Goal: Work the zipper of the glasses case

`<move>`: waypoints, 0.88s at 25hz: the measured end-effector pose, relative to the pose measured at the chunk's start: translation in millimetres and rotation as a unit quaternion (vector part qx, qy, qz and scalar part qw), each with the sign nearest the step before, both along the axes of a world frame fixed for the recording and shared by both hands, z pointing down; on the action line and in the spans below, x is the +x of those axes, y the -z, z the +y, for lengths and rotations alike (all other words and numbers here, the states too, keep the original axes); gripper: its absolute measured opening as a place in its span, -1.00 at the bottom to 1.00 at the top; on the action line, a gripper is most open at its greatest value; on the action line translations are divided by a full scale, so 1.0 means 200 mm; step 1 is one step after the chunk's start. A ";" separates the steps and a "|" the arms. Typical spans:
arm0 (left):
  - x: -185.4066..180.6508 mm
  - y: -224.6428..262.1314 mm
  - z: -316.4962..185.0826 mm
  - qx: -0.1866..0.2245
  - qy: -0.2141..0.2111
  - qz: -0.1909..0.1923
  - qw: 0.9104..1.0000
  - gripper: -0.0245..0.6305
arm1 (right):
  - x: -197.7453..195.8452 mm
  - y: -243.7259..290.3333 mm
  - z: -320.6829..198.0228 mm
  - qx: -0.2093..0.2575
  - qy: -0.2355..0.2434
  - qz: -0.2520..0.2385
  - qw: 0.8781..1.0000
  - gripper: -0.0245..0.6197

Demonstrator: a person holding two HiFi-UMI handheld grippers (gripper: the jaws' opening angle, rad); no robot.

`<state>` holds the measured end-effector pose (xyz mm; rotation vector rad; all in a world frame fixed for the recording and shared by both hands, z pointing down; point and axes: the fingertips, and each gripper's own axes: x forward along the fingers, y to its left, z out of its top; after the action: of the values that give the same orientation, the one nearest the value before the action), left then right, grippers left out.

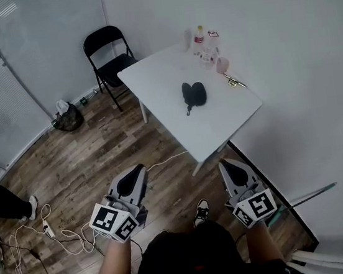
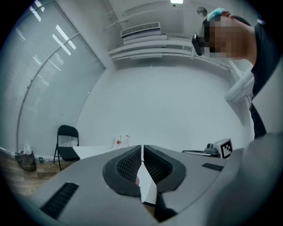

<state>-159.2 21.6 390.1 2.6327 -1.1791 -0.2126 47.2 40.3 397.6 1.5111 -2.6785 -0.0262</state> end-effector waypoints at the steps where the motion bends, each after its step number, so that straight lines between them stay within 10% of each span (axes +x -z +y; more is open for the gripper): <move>1: 0.05 0.00 -0.06 0.001 0.001 -0.002 1.000 -0.82 | 0.05 0.00 -0.06 0.001 -0.001 -0.003 1.000 -0.86; 12: 0.65 0.02 -0.57 -0.009 0.027 -0.034 0.999 -0.82 | 0.68 -0.06 -0.67 -0.013 0.002 -0.035 0.999 -0.86; 22: 0.80 -0.05 -0.84 -0.030 0.040 -0.038 0.998 -0.82 | 0.90 -0.18 -1.01 -0.053 -0.015 -0.056 0.997 -0.86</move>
<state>1.5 -146.8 400.6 2.5646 -1.2967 -0.0924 227.7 -161.5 434.0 1.5647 -2.6935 0.2046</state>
